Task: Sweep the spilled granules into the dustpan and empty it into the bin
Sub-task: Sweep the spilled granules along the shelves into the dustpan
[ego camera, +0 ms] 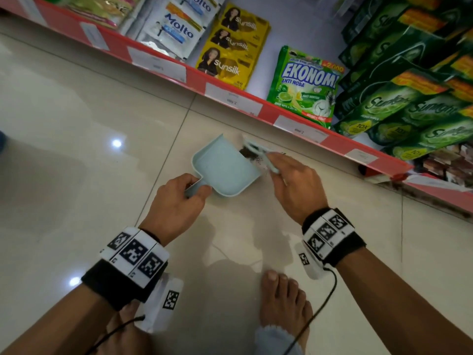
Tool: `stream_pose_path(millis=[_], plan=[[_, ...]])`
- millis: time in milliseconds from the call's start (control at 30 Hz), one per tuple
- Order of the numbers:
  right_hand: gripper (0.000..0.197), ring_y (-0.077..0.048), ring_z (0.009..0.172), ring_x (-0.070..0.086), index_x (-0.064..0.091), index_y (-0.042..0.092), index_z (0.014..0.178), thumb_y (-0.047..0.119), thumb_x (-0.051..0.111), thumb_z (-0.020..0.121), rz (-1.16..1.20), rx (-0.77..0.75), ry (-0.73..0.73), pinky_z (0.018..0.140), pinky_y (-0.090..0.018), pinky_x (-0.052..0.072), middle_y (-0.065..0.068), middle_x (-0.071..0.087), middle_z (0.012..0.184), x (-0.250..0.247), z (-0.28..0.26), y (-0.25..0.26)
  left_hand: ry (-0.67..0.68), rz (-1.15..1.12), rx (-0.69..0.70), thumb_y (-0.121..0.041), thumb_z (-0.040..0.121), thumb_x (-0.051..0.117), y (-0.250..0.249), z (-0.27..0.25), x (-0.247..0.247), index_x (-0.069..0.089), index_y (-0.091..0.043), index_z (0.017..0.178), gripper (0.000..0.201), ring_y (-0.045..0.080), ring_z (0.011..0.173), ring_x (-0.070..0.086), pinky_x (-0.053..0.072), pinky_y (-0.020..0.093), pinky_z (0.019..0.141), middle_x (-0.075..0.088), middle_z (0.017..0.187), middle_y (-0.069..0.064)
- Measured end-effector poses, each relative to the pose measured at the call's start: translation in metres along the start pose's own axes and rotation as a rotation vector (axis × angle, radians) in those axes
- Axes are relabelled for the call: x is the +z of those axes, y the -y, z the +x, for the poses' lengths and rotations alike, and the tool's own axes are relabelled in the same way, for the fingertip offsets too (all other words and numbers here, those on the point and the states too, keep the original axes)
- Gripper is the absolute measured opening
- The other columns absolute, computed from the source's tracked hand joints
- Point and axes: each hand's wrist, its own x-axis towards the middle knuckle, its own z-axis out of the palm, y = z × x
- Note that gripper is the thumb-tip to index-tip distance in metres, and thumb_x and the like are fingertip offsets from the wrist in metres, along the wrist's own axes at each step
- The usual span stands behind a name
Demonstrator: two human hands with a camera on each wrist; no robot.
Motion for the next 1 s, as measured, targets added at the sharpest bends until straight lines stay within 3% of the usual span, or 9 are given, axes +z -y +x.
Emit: stream_pose_path(millis=[100,200,300,400,500,633,767,833,1000], plan=[[0.033,-0.036,0.083,0.068,0.061,0.014,0.124,0.014,0.056,0.092,-0.151,0.162,-0.086,0.064,-0.038,0.052,-0.01,0.07,0.109,-0.008,0.008,-0.008,-0.023,-0.025,-0.009,-0.033,0.093,0.06,0.005,0.001,-0.005,0.059,-0.011,0.08,0.026,0.016,0.064,0.05,0.04,0.032,0.063,0.055,0.066,-0.001],[0.026,-0.037,0.082,0.067,0.06,0.017,0.119,0.015,0.05,0.094,-0.266,0.292,0.005,0.068,-0.041,0.055,-0.01,0.069,0.102,-0.008,0.028,-0.012,-0.037,-0.017,-0.006,-0.036,0.093,0.06,0.01,0.001,-0.009,0.059,-0.014,0.078,0.027,0.012,0.06,0.049,0.038,0.027,0.056,0.054,0.063,-0.004],[0.024,-0.034,0.087,0.066,0.064,0.01,0.108,0.004,0.047,0.091,-0.194,0.245,0.078,0.076,-0.041,0.056,-0.012,0.068,0.103,0.004,0.048,-0.009,-0.048,-0.028,-0.018,-0.037,0.092,0.061,0.015,-0.001,-0.011,0.061,-0.013,0.08,0.027,0.003,0.054,0.047,0.036,0.018,0.052,0.055,0.062,-0.006],[0.04,-0.033,0.099,0.064,0.063,0.008,0.121,-0.006,0.047,0.087,-0.019,0.104,0.162,0.087,-0.041,0.054,-0.013,0.067,0.116,0.011,0.054,0.005,-0.04,-0.022,-0.03,-0.039,0.092,0.06,0.019,-0.005,-0.013,0.061,-0.012,0.081,0.029,0.003,0.054,0.048,0.037,0.018,0.052,0.057,0.064,-0.004],[0.043,-0.03,0.116,0.061,0.062,0.009,0.128,-0.003,0.051,0.088,0.061,-0.049,0.221,0.102,-0.042,0.049,-0.01,0.062,0.132,0.005,0.046,0.012,-0.038,-0.035,-0.044,-0.038,0.093,0.06,0.023,-0.009,-0.016,0.061,-0.009,0.081,0.03,0.009,0.058,0.048,0.038,0.023,0.054,0.056,0.064,-0.003],[0.039,-0.025,0.113,0.064,0.062,0.014,0.129,0.004,0.054,0.092,0.103,-0.1,0.147,0.096,-0.04,0.053,-0.003,0.065,0.13,-0.016,0.029,0.006,-0.058,-0.043,-0.058,-0.037,0.092,0.06,0.028,-0.013,-0.019,0.058,-0.008,0.078,0.033,0.007,0.053,0.044,0.036,0.024,0.053,0.051,0.06,-0.005],[0.046,-0.03,0.102,0.067,0.059,0.013,0.132,-0.002,0.051,0.089,0.002,-0.034,0.046,0.087,-0.041,0.056,-0.009,0.066,0.126,-0.025,0.039,0.009,-0.058,-0.049,-0.068,-0.036,0.093,0.06,0.028,-0.014,-0.02,0.058,-0.009,0.077,0.032,0.006,0.052,0.044,0.036,0.023,0.053,0.051,0.059,-0.006],[0.047,-0.032,0.094,0.067,0.058,0.012,0.13,-0.005,0.046,0.087,-0.088,0.038,0.062,0.081,-0.042,0.056,-0.012,0.068,0.119,-0.018,0.054,0.02,-0.054,-0.06,-0.062,-0.035,0.093,0.06,0.028,-0.015,-0.02,0.057,-0.011,0.076,0.03,0.008,0.054,0.046,0.037,0.023,0.053,0.052,0.059,-0.006],[0.035,-0.034,0.097,0.065,0.059,0.006,0.118,-0.003,0.045,0.088,-0.154,0.129,0.147,0.081,-0.04,0.055,-0.014,0.066,0.114,0.016,0.082,0.055,-0.041,-0.063,-0.059,-0.035,0.094,0.059,0.025,-0.019,-0.024,0.057,-0.013,0.077,0.028,0.011,0.057,0.047,0.039,0.025,0.055,0.053,0.061,-0.004]])
